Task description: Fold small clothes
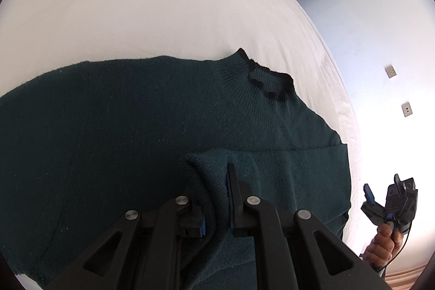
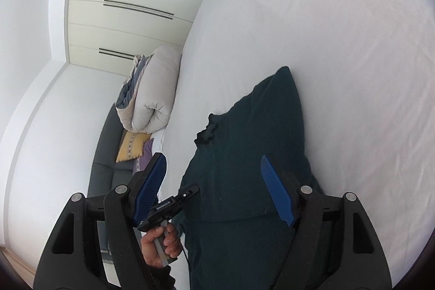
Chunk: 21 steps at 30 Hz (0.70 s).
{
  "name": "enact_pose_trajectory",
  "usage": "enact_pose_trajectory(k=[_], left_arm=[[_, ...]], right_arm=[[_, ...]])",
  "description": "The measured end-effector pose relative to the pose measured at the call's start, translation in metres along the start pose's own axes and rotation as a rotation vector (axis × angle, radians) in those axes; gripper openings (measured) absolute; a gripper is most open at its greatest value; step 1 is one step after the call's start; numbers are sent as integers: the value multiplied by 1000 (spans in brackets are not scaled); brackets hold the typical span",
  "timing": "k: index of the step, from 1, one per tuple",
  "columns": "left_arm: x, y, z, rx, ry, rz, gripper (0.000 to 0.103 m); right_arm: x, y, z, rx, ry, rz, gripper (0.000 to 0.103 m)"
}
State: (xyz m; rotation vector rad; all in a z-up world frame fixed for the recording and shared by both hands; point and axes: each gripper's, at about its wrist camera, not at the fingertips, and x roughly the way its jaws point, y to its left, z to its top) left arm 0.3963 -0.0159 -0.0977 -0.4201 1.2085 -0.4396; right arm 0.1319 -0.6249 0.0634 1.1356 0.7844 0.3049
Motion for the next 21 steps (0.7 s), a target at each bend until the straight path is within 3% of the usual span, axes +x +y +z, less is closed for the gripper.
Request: enact_pose_trajectory(k=[5, 12, 21], left_arm=[[0, -4, 6, 34, -6, 25, 10], [4, 6, -2, 20, -29, 17, 13], [-2, 18, -5, -9, -61, 33, 14]], right_arm=[[38, -18, 30, 7, 25, -70, 72], [63, -37, 52, 65, 17, 9, 72], [73, -43, 49, 65, 79, 5, 71]])
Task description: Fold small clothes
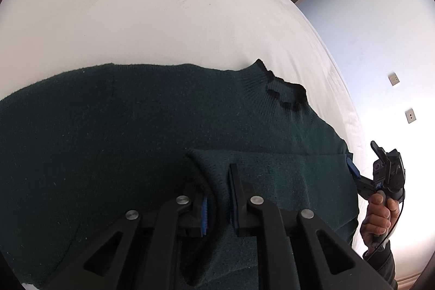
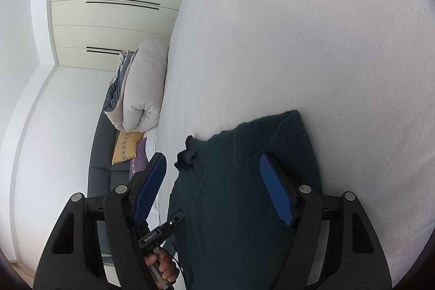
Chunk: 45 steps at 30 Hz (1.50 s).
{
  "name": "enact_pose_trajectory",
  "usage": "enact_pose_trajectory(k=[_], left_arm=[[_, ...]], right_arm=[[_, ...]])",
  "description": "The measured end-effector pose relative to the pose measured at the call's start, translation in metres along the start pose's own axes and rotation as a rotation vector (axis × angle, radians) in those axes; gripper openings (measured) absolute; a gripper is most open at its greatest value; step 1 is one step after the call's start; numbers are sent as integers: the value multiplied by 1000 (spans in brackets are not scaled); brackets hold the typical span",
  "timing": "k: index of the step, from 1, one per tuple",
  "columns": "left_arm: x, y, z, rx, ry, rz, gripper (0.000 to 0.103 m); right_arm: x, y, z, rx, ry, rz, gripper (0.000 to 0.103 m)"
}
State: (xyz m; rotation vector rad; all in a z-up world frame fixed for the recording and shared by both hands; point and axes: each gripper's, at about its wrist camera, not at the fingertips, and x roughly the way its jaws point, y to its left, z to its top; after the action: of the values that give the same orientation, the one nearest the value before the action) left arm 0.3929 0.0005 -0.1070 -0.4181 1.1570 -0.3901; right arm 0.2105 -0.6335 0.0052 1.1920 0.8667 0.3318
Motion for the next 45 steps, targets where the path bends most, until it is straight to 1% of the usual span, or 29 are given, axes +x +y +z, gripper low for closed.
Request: enact_pose_trajectory(k=[3, 5, 8, 9, 10, 11, 12, 13, 14, 15, 16, 18, 20, 21, 22, 24, 26, 28, 29, 30, 31, 35, 38, 40, 41, 42, 43, 44, 45], left_arm=[[0, 1, -1, -5, -5, 0, 14], [0, 3, -1, -3, -7, -7, 14], [-4, 5, -5, -3, -16, -21, 16], [-8, 5, -7, -5, -22, -19, 22], [-13, 5, -10, -6, -32, -12, 35], [-21, 6, -14, -8, -46, -7, 43], [-32, 7, -18, -12, -73, -2, 58], [-44, 10, -23, -17, -106, 3, 68], [-56, 13, -29, -21, -135, 4, 72], [-68, 17, -35, -26, -152, 5, 76], [-80, 22, -43, -35, -167, 2, 76], [-105, 36, -62, -55, -185, -6, 76], [-135, 58, -84, -89, -224, 3, 80], [-149, 74, -95, -121, -245, 9, 85], [-164, 93, -108, -170, -271, 14, 87], [-191, 142, -132, -307, -323, -1, 88], [-215, 196, -157, -485, -384, -44, 88], [-231, 244, -181, -660, -442, -104, 86], [-238, 262, -190, -727, -478, -151, 84], [-244, 275, -197, -780, -510, -201, 81], [-247, 285, -201, -821, -537, -234, 81], [-255, 318, -207, -1004, -641, -298, 81], [-251, 346, -209, -1159, -736, -380, 81], [-248, 356, -208, -1231, -793, -401, 81], [-248, 362, -206, -1251, -814, -402, 81], [-247, 365, -202, -1269, -823, -400, 81], [-248, 366, -199, -1277, -826, -393, 79], [-248, 366, -193, -1265, -821, -377, 74], [-247, 366, -184, -1240, -796, -354, 55]], right_arm=[[-6, 2, -22, -27, 42, -18, 71], [-9, 2, -38, -40, 91, -23, 71], [-23, -3, -59, -47, 88, -12, 71], [-28, -4, -64, -47, 87, -14, 71], [-35, -5, -68, -38, 78, -20, 71], [-43, -4, -73, -26, 61, -24, 71], [-50, 1, -78, -35, 44, -10, 71], [-54, 5, -83, -66, 34, 10, 72], [-54, 6, -86, -89, 36, -1, 75], [-48, 3, -88, -100, 55, -62, 75], [-39, 0, -90, -127, 87, -108, 75], [-39, -1, -94, -162, 94, -133, 73], [-51, 10, -97, -113, 61, -134, 75], [-60, 17, -100, -106, 28, -106, 75], [-71, 26, -104, -109, -5, -76, 75], [-88, 45, -119, -119, -42, -17, 75], [-96, 63, -137, -137, -32, 23, 75], [-98, 76, -157, -160, -18, 39, 75], [-96, 83, -166, -159, -7, 39, 75], [-94, 86, -175, -153, 3, 42, 75], [-90, 91, -184, -149, 14, 49, 75], [-74, 111, -216, -148, 54, 67, 76], [-60, 133, -234, -171, 78, 83, 76], [-54, 147, -243, -190, 94, 92, 76], [-53, 153, -247, -200, 98, 97, 76], [-52, 158, -251, -211, 101, 100, 76], [-51, 162, -254, -219, 104, 104, 76], [-49, 165, -255, -222, 108, 109, 76], [-47, 167, -257, -225, 110, 111, 76]])
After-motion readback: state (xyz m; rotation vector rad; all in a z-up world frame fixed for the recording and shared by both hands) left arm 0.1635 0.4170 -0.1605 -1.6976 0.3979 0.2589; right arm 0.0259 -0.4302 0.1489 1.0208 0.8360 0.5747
